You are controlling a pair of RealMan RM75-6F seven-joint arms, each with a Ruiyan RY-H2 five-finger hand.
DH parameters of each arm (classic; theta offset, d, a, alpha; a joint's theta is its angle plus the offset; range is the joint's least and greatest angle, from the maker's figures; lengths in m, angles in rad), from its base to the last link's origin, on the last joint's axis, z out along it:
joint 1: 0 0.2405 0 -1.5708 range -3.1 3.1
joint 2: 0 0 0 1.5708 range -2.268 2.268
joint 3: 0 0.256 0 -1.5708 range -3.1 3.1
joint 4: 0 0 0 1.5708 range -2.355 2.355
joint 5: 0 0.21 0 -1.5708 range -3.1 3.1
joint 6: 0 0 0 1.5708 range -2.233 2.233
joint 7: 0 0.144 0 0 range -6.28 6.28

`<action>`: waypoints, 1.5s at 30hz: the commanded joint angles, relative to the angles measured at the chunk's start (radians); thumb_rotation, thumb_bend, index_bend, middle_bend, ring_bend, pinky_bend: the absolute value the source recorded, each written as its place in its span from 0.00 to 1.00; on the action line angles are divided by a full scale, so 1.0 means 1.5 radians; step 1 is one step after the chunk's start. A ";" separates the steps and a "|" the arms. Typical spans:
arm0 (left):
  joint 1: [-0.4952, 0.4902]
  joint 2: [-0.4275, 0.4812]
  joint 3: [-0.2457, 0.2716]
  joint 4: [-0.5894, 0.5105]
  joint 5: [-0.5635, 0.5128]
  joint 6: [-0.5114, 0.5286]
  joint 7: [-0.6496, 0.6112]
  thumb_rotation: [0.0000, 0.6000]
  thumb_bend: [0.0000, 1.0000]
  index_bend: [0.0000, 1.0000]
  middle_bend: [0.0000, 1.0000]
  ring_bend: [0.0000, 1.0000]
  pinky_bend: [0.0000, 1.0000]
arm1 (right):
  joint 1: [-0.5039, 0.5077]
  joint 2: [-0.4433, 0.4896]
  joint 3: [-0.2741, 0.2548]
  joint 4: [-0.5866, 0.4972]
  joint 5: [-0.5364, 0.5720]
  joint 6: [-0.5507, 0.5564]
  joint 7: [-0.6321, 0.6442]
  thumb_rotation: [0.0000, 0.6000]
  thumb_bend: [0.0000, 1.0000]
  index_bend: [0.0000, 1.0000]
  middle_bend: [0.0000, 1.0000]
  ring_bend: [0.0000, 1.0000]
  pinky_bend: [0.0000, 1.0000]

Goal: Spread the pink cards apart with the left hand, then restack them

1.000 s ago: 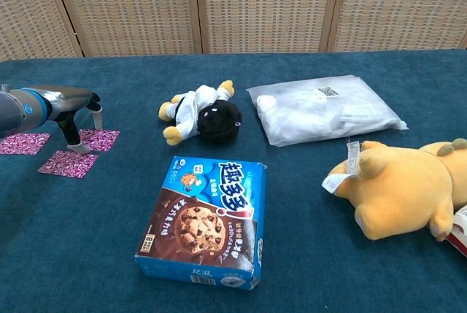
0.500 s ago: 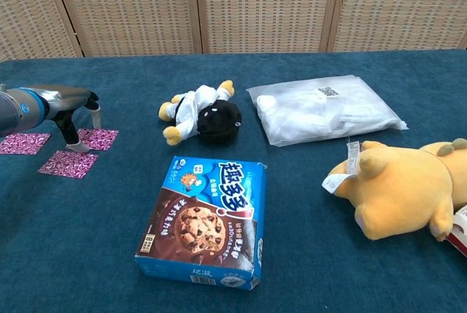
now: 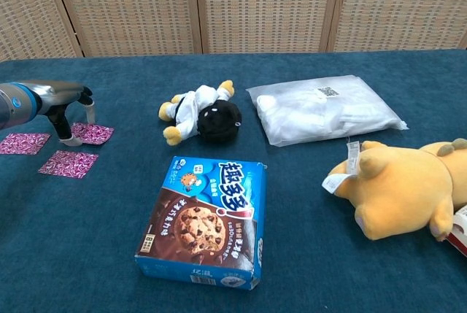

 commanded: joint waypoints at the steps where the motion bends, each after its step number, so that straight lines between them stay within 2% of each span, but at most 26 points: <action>1: 0.001 0.003 0.000 -0.002 0.000 0.002 -0.001 1.00 0.30 0.44 0.00 0.00 0.00 | 0.000 0.000 0.000 0.000 0.000 0.000 0.000 1.00 0.03 0.00 0.00 0.00 0.00; 16: 0.023 0.046 -0.001 -0.038 0.006 0.023 -0.017 1.00 0.30 0.44 0.00 0.00 0.00 | 0.002 -0.002 -0.002 0.000 -0.001 -0.004 -0.004 1.00 0.03 0.00 0.00 0.00 0.00; 30: 0.090 0.126 0.022 -0.085 0.031 0.038 -0.070 1.00 0.30 0.43 0.00 0.00 0.00 | 0.001 -0.003 -0.009 -0.009 -0.015 0.001 -0.014 1.00 0.03 0.00 0.00 0.00 0.00; 45: 0.116 0.131 0.029 -0.059 0.085 0.012 -0.116 1.00 0.29 0.44 0.00 0.00 0.00 | -0.001 -0.002 -0.013 -0.013 -0.025 0.007 -0.010 1.00 0.03 0.00 0.00 0.00 0.00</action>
